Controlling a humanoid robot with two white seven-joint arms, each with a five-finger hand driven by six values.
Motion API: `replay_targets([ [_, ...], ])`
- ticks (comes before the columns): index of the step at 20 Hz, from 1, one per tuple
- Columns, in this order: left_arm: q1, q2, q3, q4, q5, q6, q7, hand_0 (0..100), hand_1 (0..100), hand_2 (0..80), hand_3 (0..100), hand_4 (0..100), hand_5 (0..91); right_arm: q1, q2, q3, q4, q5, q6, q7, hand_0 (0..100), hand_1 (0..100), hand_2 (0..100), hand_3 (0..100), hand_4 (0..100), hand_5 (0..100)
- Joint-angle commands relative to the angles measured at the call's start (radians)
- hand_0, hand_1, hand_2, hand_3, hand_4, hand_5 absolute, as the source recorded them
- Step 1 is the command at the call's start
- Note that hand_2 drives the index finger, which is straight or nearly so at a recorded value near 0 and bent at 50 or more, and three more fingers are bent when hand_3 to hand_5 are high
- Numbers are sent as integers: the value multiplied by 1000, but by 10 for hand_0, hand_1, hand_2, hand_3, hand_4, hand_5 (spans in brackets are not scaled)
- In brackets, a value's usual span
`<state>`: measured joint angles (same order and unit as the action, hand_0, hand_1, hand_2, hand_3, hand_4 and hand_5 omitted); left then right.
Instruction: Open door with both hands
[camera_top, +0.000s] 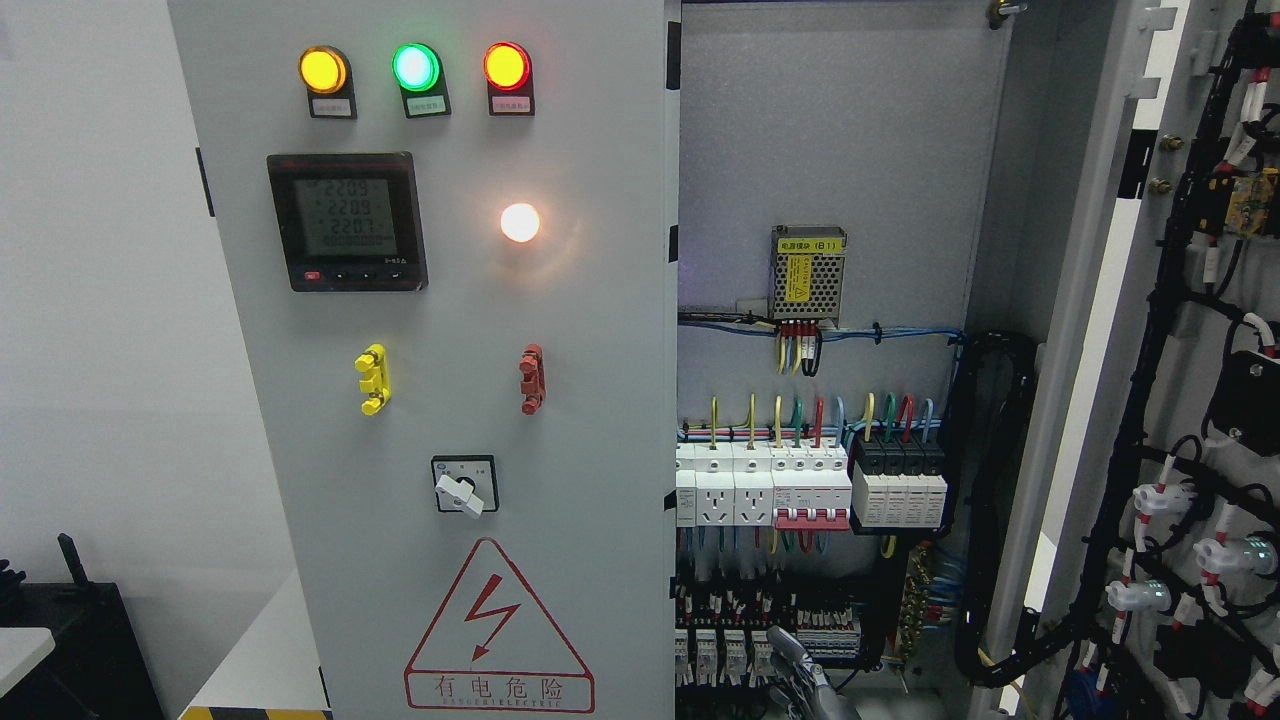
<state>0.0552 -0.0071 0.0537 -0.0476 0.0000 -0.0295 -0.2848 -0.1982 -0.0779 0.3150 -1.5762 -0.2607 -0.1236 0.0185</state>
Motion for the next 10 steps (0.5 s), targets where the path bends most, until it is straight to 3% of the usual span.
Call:
replay_targets([
  [1,0,-28,0,0,-9,-1,0,0,0,0,0,42,0,-30,-10,21,25,-11,4,1,0,0,0,0,0,0],
  [7,0,-28,0,0,-9,-1,0,0,0,0,0,42,0,-90,-10,22,88,-11,5,3,0,0,0,0,0,0],
  [10,0,-28,0,0,-9,-1,0,0,0,0,0,42,0,-124,-10,50,126,-11,12,3,0,0,0,0,0,0],
])
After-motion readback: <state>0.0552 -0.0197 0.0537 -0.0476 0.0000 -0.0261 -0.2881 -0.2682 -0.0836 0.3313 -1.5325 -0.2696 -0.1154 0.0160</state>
